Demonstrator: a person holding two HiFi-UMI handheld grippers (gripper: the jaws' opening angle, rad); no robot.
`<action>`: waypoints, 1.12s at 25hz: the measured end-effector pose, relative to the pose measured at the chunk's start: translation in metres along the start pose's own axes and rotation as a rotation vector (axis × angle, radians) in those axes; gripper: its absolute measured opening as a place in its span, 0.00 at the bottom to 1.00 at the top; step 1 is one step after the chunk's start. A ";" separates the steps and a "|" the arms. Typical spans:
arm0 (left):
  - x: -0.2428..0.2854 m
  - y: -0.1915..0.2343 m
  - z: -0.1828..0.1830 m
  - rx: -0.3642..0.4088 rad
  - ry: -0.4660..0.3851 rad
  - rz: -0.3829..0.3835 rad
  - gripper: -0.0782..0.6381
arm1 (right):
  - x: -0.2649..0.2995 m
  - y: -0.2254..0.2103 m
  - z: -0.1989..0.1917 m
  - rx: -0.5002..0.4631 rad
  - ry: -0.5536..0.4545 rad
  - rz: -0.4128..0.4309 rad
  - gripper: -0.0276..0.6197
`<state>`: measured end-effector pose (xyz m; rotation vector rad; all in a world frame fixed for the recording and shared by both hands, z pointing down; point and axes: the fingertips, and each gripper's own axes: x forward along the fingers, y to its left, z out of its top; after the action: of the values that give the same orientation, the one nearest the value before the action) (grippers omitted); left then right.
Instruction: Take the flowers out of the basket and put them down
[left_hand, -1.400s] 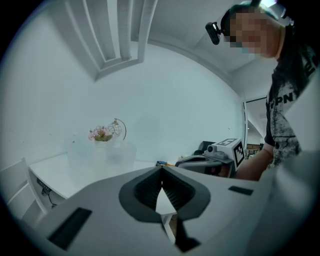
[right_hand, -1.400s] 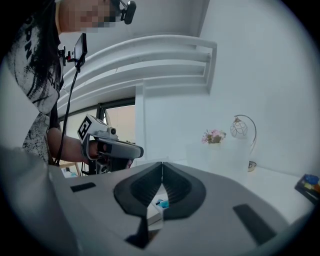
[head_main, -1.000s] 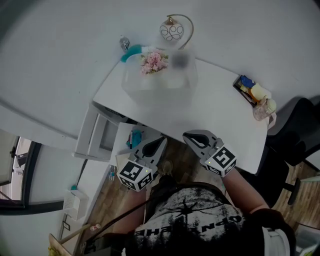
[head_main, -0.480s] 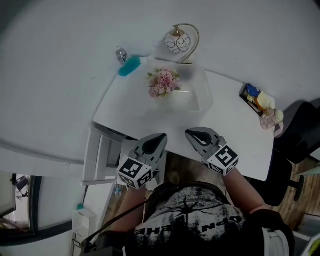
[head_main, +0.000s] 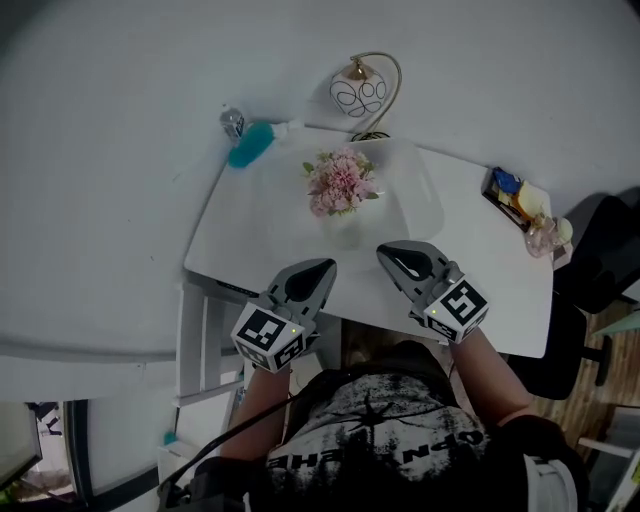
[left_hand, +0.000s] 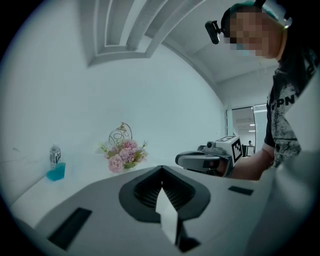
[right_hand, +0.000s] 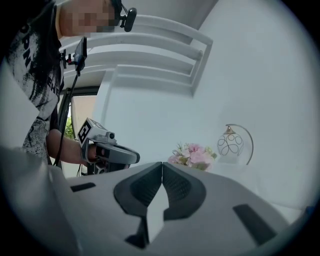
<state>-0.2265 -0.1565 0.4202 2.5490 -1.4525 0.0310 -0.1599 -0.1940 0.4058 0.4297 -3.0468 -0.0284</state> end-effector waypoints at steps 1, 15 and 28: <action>0.000 0.003 0.000 -0.002 0.000 -0.002 0.13 | 0.002 -0.002 0.000 0.000 0.000 -0.005 0.07; 0.010 0.013 -0.002 -0.075 -0.020 -0.014 0.13 | 0.003 -0.024 0.044 -0.079 -0.060 0.024 0.07; 0.013 0.014 -0.004 -0.161 -0.070 -0.012 0.13 | 0.026 -0.085 0.037 -0.240 0.178 0.109 0.08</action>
<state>-0.2312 -0.1735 0.4279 2.4515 -1.4027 -0.1714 -0.1640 -0.2829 0.3685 0.2351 -2.8389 -0.3279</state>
